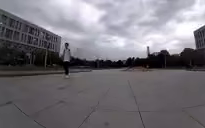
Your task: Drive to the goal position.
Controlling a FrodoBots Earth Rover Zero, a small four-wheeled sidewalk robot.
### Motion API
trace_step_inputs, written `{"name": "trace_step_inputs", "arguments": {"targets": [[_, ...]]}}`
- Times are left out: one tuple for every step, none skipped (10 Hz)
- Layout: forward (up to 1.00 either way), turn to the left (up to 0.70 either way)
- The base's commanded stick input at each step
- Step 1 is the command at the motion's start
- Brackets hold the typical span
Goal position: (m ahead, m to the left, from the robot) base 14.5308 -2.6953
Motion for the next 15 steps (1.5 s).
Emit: {"name": "trace_step_inputs", "arguments": {"targets": [[0.7, 0.0], [0.7, 0.0], [0.7, 0.0], [0.7, 0.0], [0.7, 0.0], [0.7, 0.0], [0.7, 0.0], [0.7, 0.0], [0.7, 0.0], [0.7, 0.0], [0.7, 0.0], [0.7, 0.0], [0.7, 0.0], [0.7, 0.0], [0.7, 0.0]]}}
